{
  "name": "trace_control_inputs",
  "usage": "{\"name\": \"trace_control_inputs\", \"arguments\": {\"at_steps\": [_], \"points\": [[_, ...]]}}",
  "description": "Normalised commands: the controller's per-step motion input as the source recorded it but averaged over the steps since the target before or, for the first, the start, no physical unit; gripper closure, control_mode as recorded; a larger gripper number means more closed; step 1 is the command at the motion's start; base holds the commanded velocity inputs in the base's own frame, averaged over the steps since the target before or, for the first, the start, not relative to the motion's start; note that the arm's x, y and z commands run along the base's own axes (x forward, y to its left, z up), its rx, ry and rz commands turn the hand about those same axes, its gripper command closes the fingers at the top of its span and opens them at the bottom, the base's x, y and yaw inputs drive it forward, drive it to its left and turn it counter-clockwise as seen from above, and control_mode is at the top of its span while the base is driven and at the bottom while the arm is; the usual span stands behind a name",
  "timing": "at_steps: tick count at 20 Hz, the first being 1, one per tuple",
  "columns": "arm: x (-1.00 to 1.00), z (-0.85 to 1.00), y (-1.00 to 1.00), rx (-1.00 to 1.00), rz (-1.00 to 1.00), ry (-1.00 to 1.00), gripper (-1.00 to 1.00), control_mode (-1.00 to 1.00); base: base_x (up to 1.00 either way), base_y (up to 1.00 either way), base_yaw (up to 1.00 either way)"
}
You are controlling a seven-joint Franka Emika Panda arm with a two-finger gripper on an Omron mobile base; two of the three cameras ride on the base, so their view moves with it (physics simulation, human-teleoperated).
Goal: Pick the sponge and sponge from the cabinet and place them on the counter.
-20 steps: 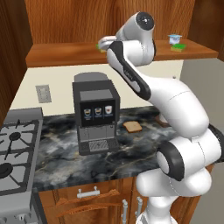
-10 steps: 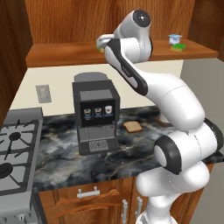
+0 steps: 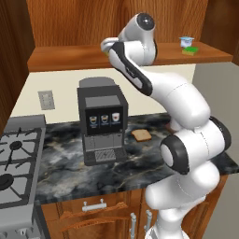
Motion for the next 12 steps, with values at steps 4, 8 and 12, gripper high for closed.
{"name": "trace_control_inputs", "arguments": {"at_steps": [4, 8, 12], "points": [[0.47, -0.08, 0.08, 0.00, 0.00, 0.04, -1.00, -1.00, 0.00, 0.00, 0.00], [0.46, -0.07, 0.10, 0.00, 0.00, 0.04, -1.00, -1.00, 0.00, 0.00, 0.00], [0.41, -0.08, 0.12, 0.00, 0.00, 0.04, -1.00, -1.00, 0.00, 0.00, 0.00]]}}
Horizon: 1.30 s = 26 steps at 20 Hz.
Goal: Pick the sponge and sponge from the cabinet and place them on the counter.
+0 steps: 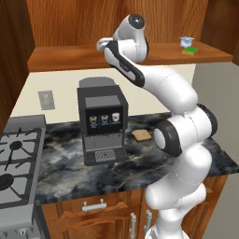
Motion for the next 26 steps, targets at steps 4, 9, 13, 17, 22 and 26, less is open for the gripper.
{"name": "trace_control_inputs", "arguments": {"at_steps": [4, 9, 13, 17, 22, 26], "points": [[0.32, -0.09, 0.10, 0.00, 0.00, 0.04, -1.00, -1.00, 0.00, 0.00, 0.00], [0.18, -0.16, 0.09, 0.00, 0.00, 0.05, -1.00, -1.00, 0.00, 0.00, 0.00], [0.05, -0.14, 0.08, 0.00, 0.00, 0.03, -1.00, -1.00, 0.00, 0.00, 0.00], [0.01, -0.02, 0.07, -0.01, 0.00, 0.01, 1.00, -1.00, 0.00, 0.00, 0.00], [-0.01, 0.00, 0.00, 0.00, 0.00, 0.00, 1.00, -1.00, 0.00, 0.00, 0.00], [-0.32, 0.02, 0.00, 0.00, 0.00, -0.06, 1.00, -1.00, 0.00, 0.00, 0.00]]}}
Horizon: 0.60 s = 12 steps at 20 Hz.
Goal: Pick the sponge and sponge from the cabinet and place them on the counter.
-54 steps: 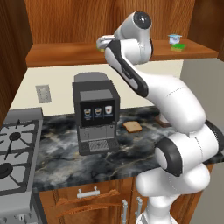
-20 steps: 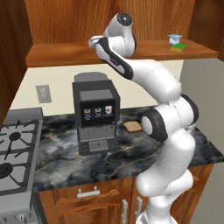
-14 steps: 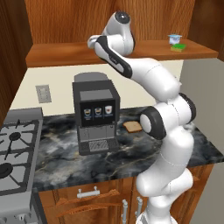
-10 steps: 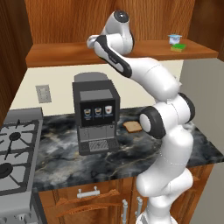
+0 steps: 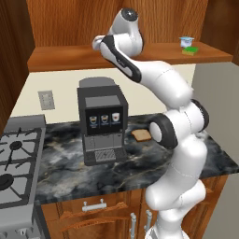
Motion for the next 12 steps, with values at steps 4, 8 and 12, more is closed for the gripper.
{"name": "trace_control_inputs", "arguments": {"at_steps": [4, 8, 12], "points": [[-0.77, 0.00, 0.00, 0.00, 0.00, -0.10, 1.00, -1.00, 0.00, 0.00, 0.00], [-0.98, 0.00, 0.00, 0.00, 0.00, -0.13, 1.00, -1.00, 0.00, 0.00, 0.00], [-1.00, -0.04, -0.05, 0.00, 0.01, -0.11, 1.00, -1.00, 0.00, 0.00, 0.00]]}}
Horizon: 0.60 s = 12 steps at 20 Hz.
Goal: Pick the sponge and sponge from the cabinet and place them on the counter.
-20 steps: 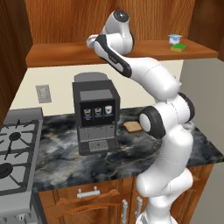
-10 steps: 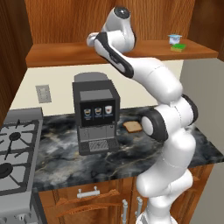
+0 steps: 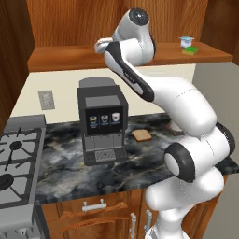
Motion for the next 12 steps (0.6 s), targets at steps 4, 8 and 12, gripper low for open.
{"name": "trace_control_inputs", "arguments": {"at_steps": [4, 8, 12], "points": [[-1.00, -0.20, -0.16, 0.00, 0.03, -0.08, 1.00, -1.00, 0.00, 0.00, 0.00], [-0.93, -0.25, -0.22, 0.00, 0.03, -0.06, 1.00, -1.00, 0.00, 0.00, 0.00], [-0.68, -0.26, -0.22, 0.00, 0.04, -0.02, 1.00, -1.00, 0.00, 0.00, 0.00]]}}
